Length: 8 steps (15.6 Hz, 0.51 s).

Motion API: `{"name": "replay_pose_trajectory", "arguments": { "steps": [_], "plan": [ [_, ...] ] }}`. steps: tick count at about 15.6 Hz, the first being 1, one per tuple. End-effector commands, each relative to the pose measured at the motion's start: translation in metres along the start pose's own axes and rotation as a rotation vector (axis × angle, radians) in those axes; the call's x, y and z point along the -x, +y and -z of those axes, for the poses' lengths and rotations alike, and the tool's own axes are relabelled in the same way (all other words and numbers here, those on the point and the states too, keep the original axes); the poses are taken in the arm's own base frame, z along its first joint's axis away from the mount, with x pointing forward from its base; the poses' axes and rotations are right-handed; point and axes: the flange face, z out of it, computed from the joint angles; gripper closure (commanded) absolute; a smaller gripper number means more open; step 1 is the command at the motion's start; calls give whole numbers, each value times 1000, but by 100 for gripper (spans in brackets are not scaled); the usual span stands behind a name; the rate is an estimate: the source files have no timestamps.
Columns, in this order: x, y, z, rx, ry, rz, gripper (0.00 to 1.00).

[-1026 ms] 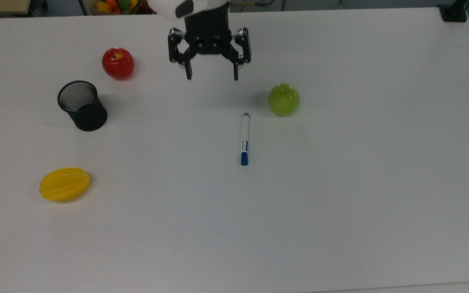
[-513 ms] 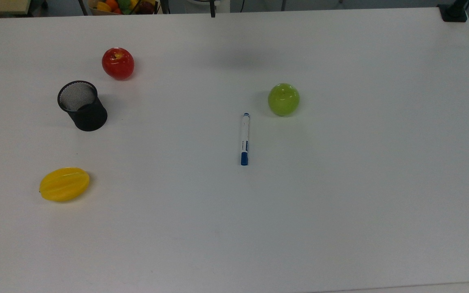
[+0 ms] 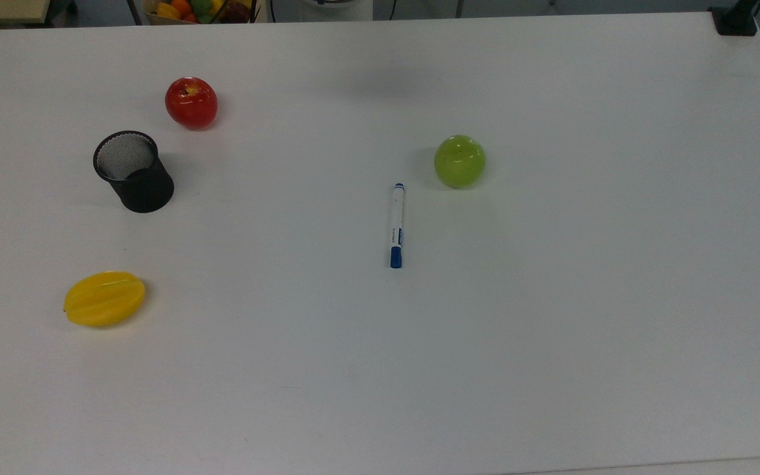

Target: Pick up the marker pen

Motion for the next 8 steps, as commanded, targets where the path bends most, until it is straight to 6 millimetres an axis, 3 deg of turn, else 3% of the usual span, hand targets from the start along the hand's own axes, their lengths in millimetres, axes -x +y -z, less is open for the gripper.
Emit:
{"name": "replay_pose_trajectory", "arguments": {
  "steps": [1, 8],
  "plan": [
    [-23, 11, 2, -14, 1, 64, 0],
    [-32, 15, 0, -1, 36, 168, 0]
  ]
}}
